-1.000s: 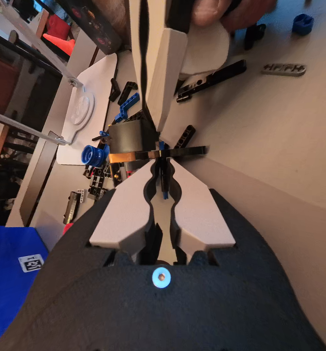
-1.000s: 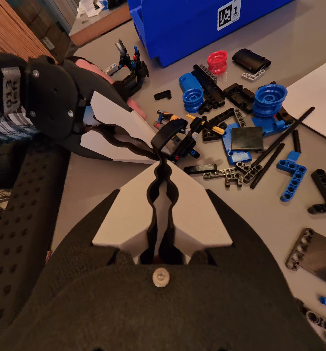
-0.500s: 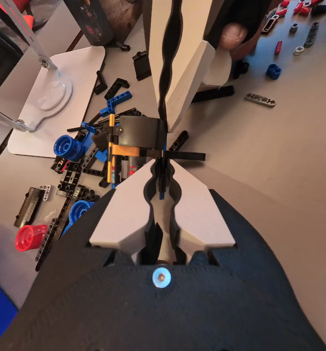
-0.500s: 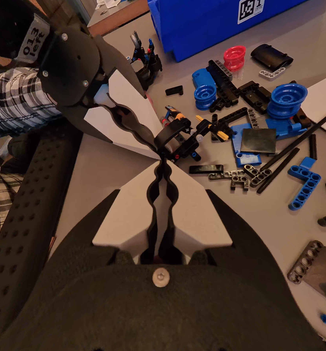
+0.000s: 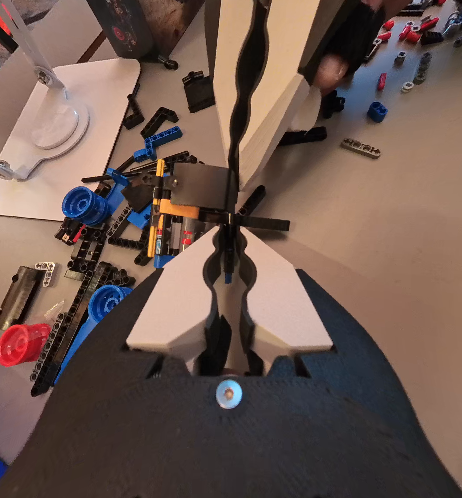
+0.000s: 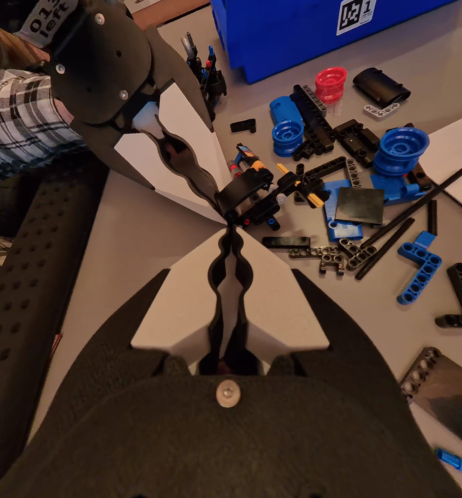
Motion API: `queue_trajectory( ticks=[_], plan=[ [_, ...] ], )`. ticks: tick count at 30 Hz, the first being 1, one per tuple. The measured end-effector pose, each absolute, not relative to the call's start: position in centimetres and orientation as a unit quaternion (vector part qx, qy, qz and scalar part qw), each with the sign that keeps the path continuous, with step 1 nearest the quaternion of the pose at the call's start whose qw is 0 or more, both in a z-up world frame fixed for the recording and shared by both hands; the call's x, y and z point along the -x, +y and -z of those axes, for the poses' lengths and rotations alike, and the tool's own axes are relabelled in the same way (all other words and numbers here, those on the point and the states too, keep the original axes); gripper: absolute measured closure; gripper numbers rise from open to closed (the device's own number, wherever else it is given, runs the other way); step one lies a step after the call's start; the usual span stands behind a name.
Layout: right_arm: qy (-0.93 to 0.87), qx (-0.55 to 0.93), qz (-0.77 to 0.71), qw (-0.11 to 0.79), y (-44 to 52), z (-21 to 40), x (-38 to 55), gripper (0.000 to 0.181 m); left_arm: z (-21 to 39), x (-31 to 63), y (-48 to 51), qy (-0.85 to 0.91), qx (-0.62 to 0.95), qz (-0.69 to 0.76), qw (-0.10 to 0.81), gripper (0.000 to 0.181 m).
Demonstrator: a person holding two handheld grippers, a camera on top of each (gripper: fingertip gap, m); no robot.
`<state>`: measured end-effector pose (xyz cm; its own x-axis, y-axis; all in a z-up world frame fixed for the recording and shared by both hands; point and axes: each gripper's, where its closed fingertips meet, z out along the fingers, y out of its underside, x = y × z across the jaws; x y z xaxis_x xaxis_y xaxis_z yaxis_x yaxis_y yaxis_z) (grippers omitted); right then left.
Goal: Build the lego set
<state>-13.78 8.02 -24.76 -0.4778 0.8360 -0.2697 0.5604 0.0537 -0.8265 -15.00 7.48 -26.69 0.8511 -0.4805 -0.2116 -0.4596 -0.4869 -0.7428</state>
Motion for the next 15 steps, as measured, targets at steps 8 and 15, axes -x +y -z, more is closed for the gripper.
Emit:
queue_trajectory(
  ticks=[8, 15],
  plan=[
    [-0.711, 0.487, -0.482, 0.158, 8.15, 24.50, 13.98, 0.181, 26.53, 14.94, 7.60, 0.275, 0.862, 0.025, 0.425, 0.177],
    [-0.707, 0.474, -0.498, 0.163, 8.02, 24.09, 14.00, 0.181, 26.34, 14.91, 7.61, 0.271, 0.862, 0.046, 0.426, 0.177]
  ],
)
